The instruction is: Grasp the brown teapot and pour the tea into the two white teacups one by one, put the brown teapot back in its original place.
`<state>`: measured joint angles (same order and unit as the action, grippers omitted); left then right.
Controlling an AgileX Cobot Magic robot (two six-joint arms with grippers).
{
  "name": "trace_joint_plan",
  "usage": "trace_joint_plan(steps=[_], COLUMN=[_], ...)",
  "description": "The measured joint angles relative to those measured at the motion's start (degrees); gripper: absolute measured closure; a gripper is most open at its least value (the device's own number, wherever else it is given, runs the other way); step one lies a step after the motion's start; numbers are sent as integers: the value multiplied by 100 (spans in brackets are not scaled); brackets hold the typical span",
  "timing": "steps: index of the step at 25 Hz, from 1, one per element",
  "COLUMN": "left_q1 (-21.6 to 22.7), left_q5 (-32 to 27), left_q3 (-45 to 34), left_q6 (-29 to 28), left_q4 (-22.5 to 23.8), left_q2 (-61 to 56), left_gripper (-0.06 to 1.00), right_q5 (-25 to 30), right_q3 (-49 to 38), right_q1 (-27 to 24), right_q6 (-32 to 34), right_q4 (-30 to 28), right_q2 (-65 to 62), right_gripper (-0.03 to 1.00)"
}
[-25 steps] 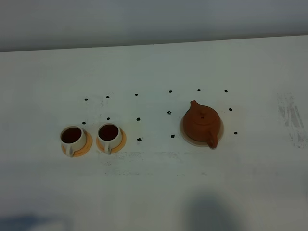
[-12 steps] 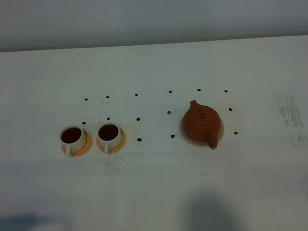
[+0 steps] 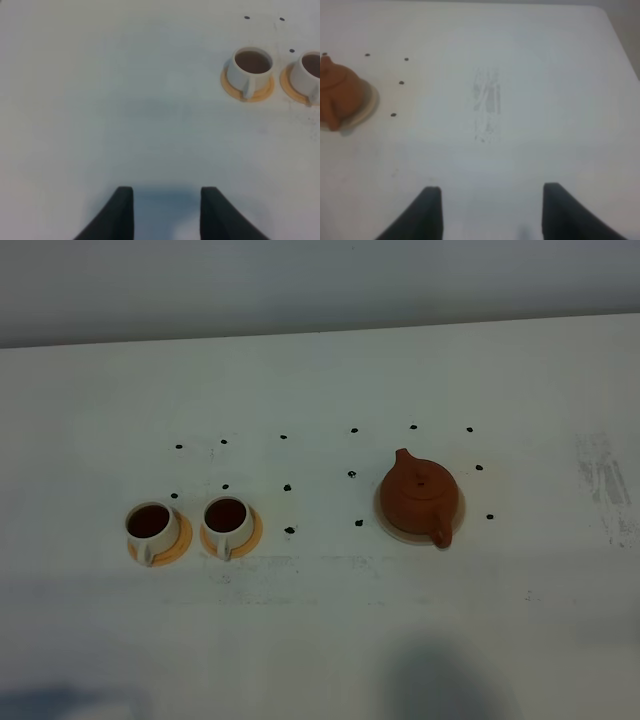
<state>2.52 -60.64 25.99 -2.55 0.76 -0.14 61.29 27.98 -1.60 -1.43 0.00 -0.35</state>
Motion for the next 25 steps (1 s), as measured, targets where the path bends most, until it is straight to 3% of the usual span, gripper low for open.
trace_joint_plan(steps=[25], left_q1=[0], left_q5=[0], left_q3=[0], left_q6=[0], left_q4=[0], left_q2=[0], left_gripper=[62], right_q5=[-5], right_q3=[-6], right_q1=[0], right_q6=[-68], right_q4=[79], right_q2=[0], right_gripper=[51])
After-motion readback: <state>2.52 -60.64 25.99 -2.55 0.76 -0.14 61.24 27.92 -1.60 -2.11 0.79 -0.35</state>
